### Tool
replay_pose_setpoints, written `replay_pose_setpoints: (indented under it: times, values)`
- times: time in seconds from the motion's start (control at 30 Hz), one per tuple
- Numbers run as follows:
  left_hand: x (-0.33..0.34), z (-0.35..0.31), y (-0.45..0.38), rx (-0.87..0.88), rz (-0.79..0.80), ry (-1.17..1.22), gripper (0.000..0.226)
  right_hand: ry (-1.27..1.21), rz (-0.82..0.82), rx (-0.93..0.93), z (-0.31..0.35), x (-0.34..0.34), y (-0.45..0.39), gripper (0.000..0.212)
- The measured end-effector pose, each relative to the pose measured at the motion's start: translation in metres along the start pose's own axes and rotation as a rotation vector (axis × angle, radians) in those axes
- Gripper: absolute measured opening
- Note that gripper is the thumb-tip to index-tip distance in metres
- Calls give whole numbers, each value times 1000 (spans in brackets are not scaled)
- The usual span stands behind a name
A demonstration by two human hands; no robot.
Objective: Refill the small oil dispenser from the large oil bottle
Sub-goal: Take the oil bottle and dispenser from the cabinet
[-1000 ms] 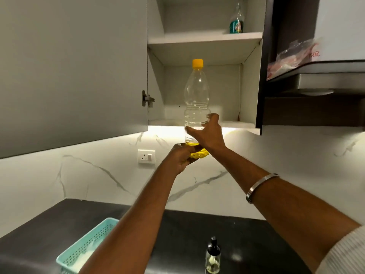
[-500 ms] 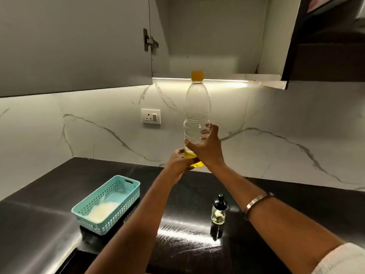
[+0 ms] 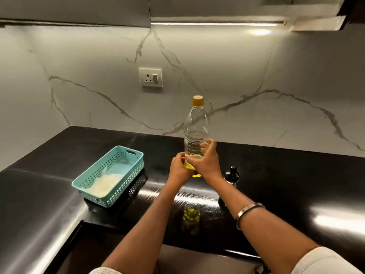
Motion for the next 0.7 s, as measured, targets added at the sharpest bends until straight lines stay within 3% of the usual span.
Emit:
replay_pose_setpoints:
  times: [0.37,0.7]
  values:
    - [25,76,-15,-71,23,-173,60,71,31,202,-80,26,20,82]
    - [38,120,-16,-143,67,-184,56,111,35,260,-107,38,33,78]
Point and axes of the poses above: each hand's wrist, its own y-axis away from the middle knuckle, its own x-axis out of the palm, z = x × y, the point moved 4 cm from there along -y, towards the middle knuckle, and after that the axes turned 9 degrees about -y, right-handed, at the moved point
